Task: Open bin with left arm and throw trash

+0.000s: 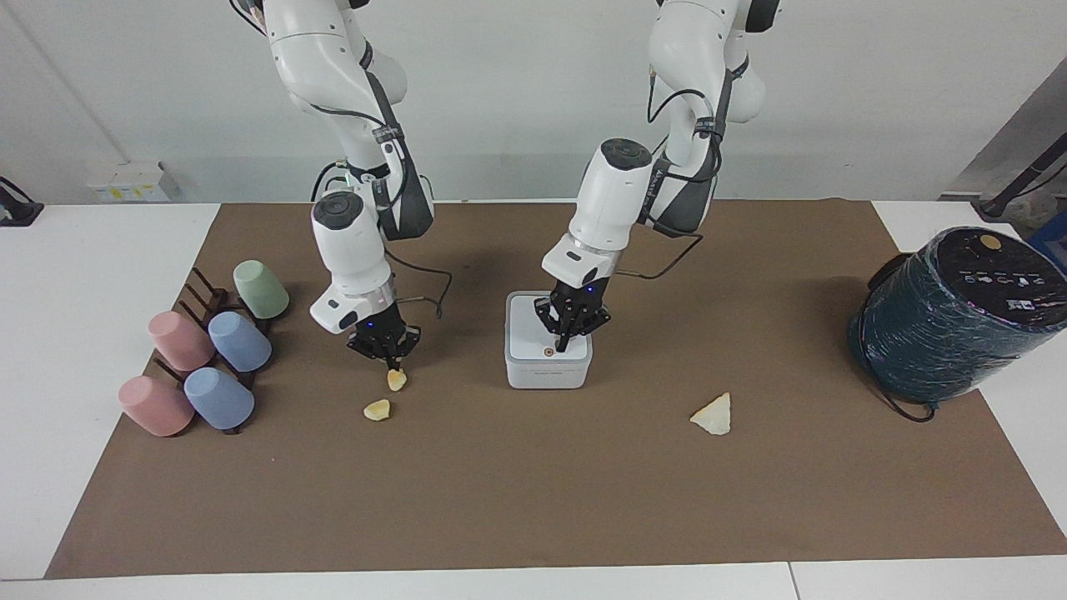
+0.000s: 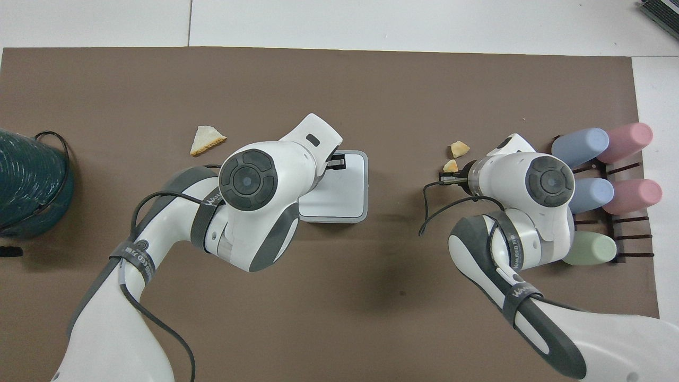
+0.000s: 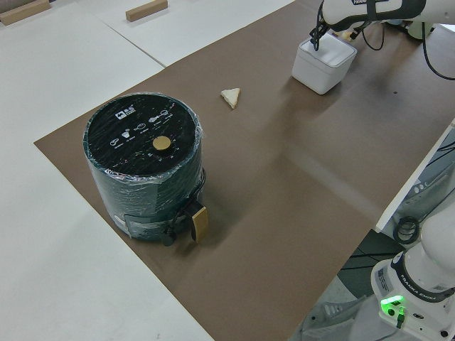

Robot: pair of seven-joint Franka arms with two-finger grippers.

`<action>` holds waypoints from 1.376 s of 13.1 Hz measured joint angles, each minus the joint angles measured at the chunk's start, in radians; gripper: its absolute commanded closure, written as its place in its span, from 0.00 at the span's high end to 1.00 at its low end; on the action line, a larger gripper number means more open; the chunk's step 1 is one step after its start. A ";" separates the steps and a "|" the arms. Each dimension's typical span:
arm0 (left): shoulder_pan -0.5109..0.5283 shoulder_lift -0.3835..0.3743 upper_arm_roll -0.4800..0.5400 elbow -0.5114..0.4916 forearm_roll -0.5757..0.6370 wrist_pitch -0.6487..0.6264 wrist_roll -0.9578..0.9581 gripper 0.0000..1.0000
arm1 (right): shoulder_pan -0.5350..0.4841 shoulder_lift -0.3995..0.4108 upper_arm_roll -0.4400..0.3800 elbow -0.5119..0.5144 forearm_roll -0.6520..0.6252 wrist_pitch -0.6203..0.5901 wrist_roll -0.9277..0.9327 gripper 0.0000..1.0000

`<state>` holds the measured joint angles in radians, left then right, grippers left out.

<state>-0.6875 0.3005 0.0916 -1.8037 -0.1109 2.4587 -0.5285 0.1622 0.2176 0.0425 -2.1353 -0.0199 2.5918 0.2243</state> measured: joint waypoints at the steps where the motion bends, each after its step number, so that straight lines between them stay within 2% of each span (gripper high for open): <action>1: 0.014 0.000 0.009 0.053 0.000 -0.101 -0.001 0.00 | 0.001 -0.019 0.000 0.023 0.000 0.000 0.033 0.00; 4: 0.129 -0.004 0.018 0.241 0.000 -0.400 0.012 0.00 | 0.003 -0.098 0.007 0.073 0.000 -0.012 0.098 0.00; 5: 0.170 -0.005 0.019 0.269 0.000 -0.437 0.036 0.00 | 0.003 -0.125 0.007 0.093 0.000 -0.038 0.104 0.00; 7: 0.230 -0.002 0.021 0.276 0.000 -0.447 0.119 0.00 | 0.003 -0.170 0.011 0.161 0.000 -0.171 0.106 0.00; 9: 0.293 0.004 0.023 0.265 0.000 -0.444 0.257 0.01 | 0.008 -0.183 0.041 0.221 0.001 -0.274 0.150 0.00; 12: 0.368 0.001 0.025 0.205 0.000 -0.364 0.417 1.00 | 0.090 -0.158 0.068 0.235 0.001 -0.271 0.332 0.00; 15: 0.389 0.001 0.026 0.079 0.000 -0.203 0.574 1.00 | 0.208 -0.065 0.071 0.309 0.001 -0.258 0.449 0.00; 18: 0.405 0.021 0.026 -0.012 0.000 -0.090 0.722 1.00 | 0.273 0.009 0.072 0.351 0.016 -0.258 0.465 0.00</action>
<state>-0.2829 0.3213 0.1178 -1.8160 -0.1111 2.3683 0.1933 0.4350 0.2263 0.1149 -1.7843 -0.0040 2.3338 0.6895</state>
